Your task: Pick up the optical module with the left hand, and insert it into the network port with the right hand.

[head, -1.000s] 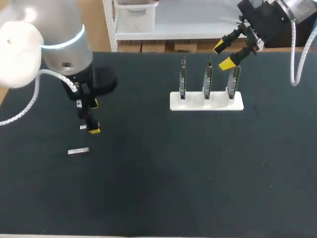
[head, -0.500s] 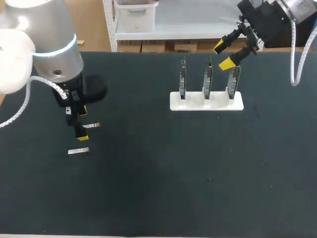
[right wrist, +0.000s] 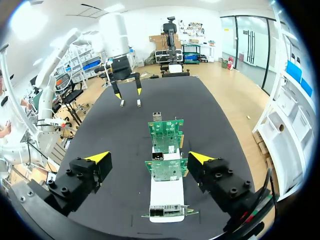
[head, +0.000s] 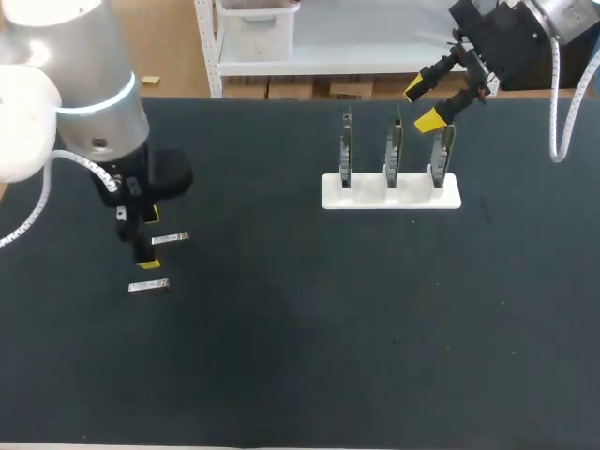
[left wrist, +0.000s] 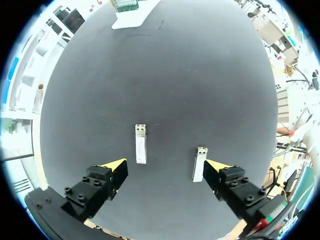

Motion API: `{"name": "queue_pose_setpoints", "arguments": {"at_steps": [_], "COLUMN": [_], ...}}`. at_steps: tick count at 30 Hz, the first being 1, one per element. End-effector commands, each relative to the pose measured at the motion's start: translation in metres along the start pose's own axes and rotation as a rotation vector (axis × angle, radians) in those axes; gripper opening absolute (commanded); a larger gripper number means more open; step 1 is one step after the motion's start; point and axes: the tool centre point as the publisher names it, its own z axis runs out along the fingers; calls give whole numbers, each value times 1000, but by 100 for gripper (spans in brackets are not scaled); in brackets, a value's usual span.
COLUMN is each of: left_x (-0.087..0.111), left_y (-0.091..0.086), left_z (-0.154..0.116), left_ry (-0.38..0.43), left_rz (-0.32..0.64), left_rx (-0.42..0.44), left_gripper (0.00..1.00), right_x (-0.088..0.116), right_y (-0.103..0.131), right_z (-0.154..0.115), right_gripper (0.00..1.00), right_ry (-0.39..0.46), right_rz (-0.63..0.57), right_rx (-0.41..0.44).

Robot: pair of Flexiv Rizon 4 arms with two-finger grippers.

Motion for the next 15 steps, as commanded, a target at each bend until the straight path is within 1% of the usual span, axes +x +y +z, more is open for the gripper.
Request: {"name": "queue_pose_setpoints", "arguments": {"at_steps": [1,9,15], "left_x": [1,-6,-5], "left_y": [7,13,16], "left_z": [3,13,20], "left_ry": [-3,-23,-30], "left_rz": [1,-1,-4], "left_rx": [8,10,25], "left_gripper": [100,100,100], "right_x": [0,0,0], "right_y": [2,2,2], "right_z": [0,0,0], "right_gripper": [100,100,100], "right_ry": [0,0,0], "right_rz": [0,0,0], "right_rx": [5,5,5]}}
